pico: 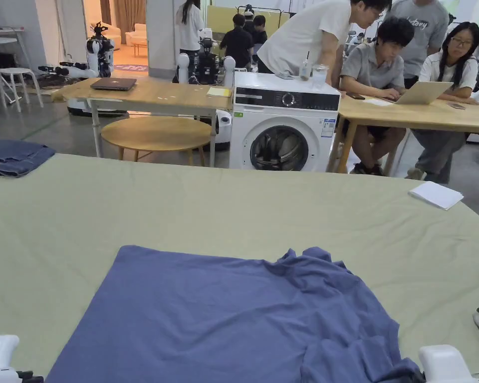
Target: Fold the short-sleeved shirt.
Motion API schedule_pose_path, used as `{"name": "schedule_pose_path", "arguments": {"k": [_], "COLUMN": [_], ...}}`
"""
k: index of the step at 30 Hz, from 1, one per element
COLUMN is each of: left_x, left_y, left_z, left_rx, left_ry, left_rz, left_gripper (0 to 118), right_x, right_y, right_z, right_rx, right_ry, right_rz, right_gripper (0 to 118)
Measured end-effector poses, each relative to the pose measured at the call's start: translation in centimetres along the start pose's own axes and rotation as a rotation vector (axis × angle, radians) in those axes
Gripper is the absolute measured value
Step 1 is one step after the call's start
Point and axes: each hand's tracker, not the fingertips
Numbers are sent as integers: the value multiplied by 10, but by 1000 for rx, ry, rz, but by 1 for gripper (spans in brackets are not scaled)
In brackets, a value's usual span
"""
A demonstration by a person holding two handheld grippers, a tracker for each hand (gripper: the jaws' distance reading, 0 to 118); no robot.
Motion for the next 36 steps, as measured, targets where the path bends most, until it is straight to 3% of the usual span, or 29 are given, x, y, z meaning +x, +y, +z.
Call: {"name": "schedule_pose_path", "arguments": {"k": [6,13,15,17,19,26,31,33,34,36], "left_x": [-13,-15,-10,-9,-9,27,69,83,87,97], "left_y": [-14,-12,-13,-10,-6,18,35,37,40,44], "left_z": [-33,-34,-30,-29,-25,5,24,32,33,39], "left_rx": [-89,-92,-94,-89,-68,162,418,520,564,614], "left_ry": [-7,-10,-9,-9,-1,6,36,48,61,86], "left_rz": [14,-1,-6,1,8,-28,-104,-121,-126,-123], "left_gripper": [0,0,0,13,33,33,33,33,32,15], "right_x": [6,3,1,-8,-9,-23,-59,-72,-77,-87], "right_y": [-27,-42,-39,-33,-25,17,42,50,54,59], "right_z": [-25,-30,-30,-19,-8,23,35,40,44,48], "right_rx": [-150,-168,-174,-180,-153,128,375,473,505,566], "right_ry": [25,28,16,-11,-16,49,57,51,50,62], "right_rz": [-9,-5,7,14,-1,-172,-215,-238,-249,-241], "right_gripper": [0,2,16,42,57,57,54,37,19,3]}}
